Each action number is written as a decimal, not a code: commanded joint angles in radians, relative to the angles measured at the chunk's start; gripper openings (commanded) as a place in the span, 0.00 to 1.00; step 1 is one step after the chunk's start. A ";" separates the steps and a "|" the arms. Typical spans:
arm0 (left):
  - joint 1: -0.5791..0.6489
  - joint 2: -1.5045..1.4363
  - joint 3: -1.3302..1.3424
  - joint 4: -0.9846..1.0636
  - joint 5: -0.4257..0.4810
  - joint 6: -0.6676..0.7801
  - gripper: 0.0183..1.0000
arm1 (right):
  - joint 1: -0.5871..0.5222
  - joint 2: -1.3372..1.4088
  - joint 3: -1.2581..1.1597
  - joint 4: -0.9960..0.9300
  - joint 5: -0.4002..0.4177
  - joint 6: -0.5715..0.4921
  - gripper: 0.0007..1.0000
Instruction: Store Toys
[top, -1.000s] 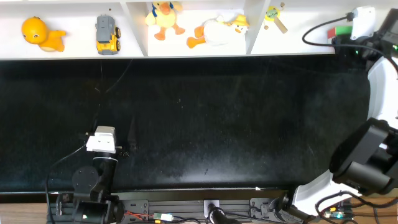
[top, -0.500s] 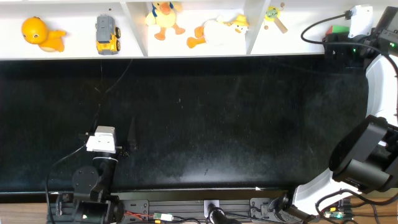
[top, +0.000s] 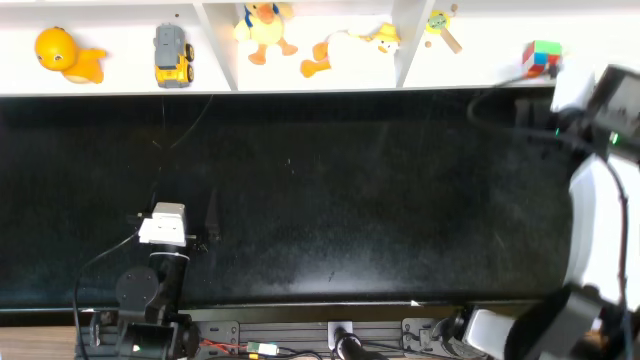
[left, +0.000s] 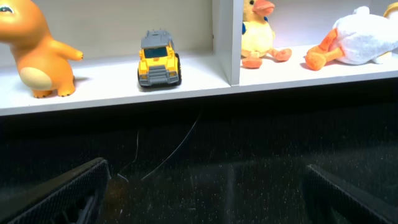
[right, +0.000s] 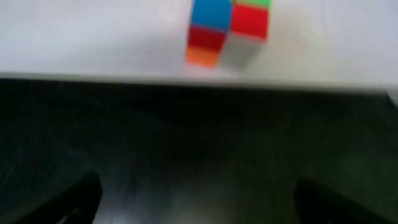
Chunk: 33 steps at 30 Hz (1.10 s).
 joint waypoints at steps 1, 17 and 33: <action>-0.006 -0.012 -0.002 -0.003 -0.005 0.000 1.00 | 0.125 -0.094 -0.089 0.020 0.232 0.235 1.00; -0.006 -0.012 -0.002 -0.003 -0.005 0.000 1.00 | 0.482 -0.440 -0.489 0.366 0.421 0.441 1.00; -0.006 -0.012 -0.002 -0.003 -0.005 0.000 1.00 | 0.482 -1.138 -0.811 0.278 0.322 0.380 1.00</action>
